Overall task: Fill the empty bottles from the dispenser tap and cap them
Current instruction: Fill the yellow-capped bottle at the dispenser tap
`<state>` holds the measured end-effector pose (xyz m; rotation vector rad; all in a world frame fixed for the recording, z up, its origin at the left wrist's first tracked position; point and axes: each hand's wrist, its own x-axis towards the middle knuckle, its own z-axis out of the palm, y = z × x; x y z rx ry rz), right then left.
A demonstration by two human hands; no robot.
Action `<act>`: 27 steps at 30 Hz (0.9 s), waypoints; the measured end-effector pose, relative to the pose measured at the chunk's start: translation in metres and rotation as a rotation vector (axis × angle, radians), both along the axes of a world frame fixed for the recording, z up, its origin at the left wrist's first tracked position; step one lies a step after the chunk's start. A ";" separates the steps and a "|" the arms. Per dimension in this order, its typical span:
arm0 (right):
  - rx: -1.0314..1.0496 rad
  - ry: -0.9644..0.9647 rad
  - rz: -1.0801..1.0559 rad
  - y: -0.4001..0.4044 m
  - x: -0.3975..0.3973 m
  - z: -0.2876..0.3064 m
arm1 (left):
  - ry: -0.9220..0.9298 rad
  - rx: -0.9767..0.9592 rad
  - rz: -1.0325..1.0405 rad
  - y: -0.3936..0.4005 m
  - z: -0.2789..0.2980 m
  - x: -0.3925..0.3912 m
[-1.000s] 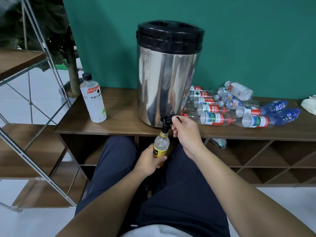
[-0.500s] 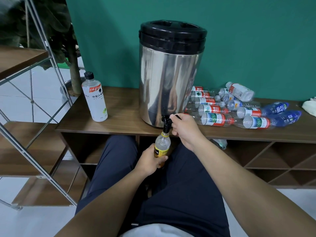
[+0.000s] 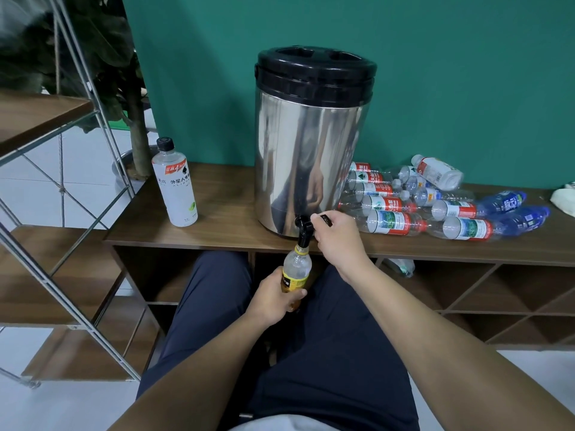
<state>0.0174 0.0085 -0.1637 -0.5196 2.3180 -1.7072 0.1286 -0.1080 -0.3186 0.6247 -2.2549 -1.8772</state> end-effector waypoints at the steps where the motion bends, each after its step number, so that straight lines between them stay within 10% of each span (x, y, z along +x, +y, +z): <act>1: 0.037 0.058 -0.019 0.001 0.001 0.001 | 0.003 0.000 -0.002 0.000 0.000 0.000; 13: 0.215 0.510 0.019 -0.003 0.024 0.019 | 0.004 0.025 0.007 0.001 0.002 0.001; 22: 0.065 0.430 0.090 0.024 0.018 0.009 | 0.001 0.023 -0.006 0.000 0.002 0.001; 27: 0.407 0.538 0.015 0.045 -0.022 -0.029 | -0.036 0.025 -0.018 -0.001 0.000 0.003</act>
